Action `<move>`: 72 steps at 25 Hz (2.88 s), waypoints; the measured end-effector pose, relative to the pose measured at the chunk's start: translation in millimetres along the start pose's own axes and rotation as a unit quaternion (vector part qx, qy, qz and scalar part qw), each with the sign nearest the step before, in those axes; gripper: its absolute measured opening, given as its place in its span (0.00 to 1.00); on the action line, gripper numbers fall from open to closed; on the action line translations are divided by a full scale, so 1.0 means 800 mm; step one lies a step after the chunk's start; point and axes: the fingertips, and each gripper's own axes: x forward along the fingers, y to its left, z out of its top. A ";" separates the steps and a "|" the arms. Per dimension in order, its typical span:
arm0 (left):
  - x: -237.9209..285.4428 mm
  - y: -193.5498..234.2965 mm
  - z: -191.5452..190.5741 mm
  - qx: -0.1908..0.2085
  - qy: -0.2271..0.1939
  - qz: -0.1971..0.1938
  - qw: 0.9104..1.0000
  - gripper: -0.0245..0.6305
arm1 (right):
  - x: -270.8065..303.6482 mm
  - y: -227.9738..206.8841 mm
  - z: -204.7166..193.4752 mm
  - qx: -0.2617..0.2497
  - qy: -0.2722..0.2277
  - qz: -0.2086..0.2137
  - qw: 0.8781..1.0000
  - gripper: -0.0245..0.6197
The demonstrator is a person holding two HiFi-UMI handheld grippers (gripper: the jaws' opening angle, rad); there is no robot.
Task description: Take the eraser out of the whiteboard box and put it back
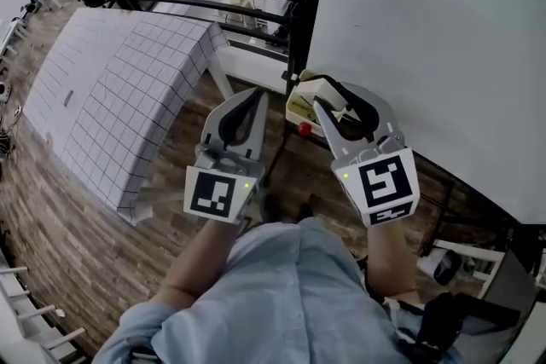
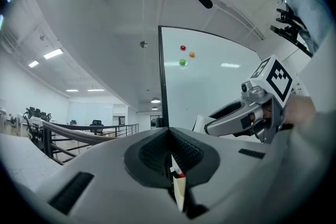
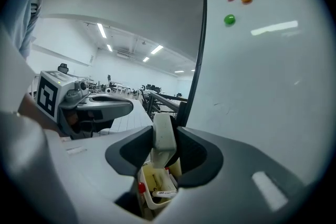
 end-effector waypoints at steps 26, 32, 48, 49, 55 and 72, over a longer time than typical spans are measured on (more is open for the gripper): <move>-0.002 -0.016 0.011 0.021 0.002 0.005 1.000 0.04 | -0.008 0.001 0.000 -0.014 -0.002 0.006 1.000 0.25; 0.000 -0.019 0.015 0.008 -0.011 -0.006 1.000 0.04 | -0.007 -0.001 0.001 -0.015 -0.002 0.007 1.000 0.25; 0.004 -0.016 0.009 0.001 -0.013 -0.003 1.000 0.04 | 0.000 0.001 -0.014 -0.017 0.016 0.007 1.000 0.25; 0.004 -0.016 0.009 0.000 -0.012 -0.004 1.000 0.04 | 0.001 0.001 -0.016 -0.017 0.019 0.007 1.000 0.25; 0.004 -0.012 0.001 -0.006 -0.004 -0.006 1.000 0.04 | 0.010 0.006 -0.030 -0.013 0.035 0.011 0.999 0.25; 0.015 0.028 -0.042 -0.028 0.031 -0.008 0.999 0.04 | 0.064 0.027 -0.095 0.001 0.108 0.027 0.994 0.25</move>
